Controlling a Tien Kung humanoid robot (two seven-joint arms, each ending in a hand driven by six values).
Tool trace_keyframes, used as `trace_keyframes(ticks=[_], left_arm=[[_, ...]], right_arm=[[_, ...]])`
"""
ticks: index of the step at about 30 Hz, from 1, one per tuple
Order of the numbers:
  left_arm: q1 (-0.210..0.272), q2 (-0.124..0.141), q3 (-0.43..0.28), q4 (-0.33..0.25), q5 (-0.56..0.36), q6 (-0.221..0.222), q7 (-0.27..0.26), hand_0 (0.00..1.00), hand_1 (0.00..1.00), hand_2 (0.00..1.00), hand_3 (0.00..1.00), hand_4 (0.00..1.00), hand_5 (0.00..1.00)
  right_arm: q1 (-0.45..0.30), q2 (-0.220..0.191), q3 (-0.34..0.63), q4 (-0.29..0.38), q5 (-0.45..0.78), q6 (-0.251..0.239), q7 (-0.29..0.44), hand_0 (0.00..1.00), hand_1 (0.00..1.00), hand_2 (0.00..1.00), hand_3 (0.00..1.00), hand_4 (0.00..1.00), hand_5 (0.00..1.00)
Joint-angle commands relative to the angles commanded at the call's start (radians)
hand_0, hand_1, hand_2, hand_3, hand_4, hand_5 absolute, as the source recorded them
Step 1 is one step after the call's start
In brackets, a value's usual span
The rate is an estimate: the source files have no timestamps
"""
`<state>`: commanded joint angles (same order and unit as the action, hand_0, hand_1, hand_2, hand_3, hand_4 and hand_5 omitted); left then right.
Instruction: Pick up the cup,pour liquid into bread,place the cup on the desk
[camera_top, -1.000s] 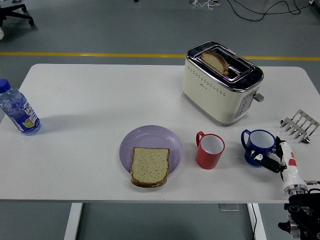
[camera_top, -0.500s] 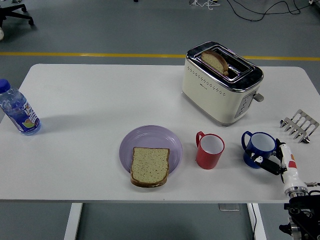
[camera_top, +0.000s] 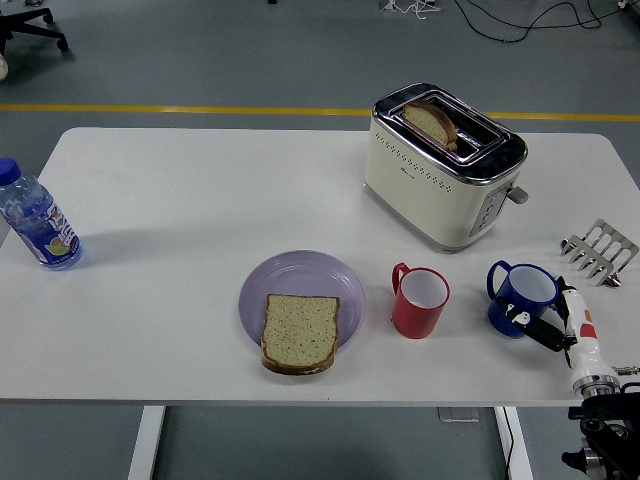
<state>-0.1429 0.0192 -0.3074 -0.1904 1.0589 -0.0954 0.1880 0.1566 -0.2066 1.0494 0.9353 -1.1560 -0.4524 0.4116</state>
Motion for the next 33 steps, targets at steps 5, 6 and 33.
trace_keyframes(ticks=[5,6,33], left_arm=[[-0.002,0.000,-0.003,0.000,0.000,-0.001,0.000,0.668,0.736,0.739,0.629,0.381,0.998],[-0.002,0.001,-0.004,0.000,0.001,-0.001,0.000,0.668,0.736,0.739,0.629,0.381,0.998],[-0.007,0.001,-0.010,-0.001,0.002,-0.008,0.000,0.667,0.733,0.735,0.628,0.396,0.998]], right_arm=[[0.001,0.001,0.007,0.000,-0.011,-0.008,0.003,0.803,0.727,0.929,0.998,0.962,0.232],[0.001,0.000,0.008,0.000,-0.015,-0.004,0.000,0.803,0.727,0.929,0.998,0.962,0.232],[-0.038,-0.023,0.065,0.106,-0.112,0.059,-0.073,0.986,0.880,0.991,0.998,0.998,0.194]])
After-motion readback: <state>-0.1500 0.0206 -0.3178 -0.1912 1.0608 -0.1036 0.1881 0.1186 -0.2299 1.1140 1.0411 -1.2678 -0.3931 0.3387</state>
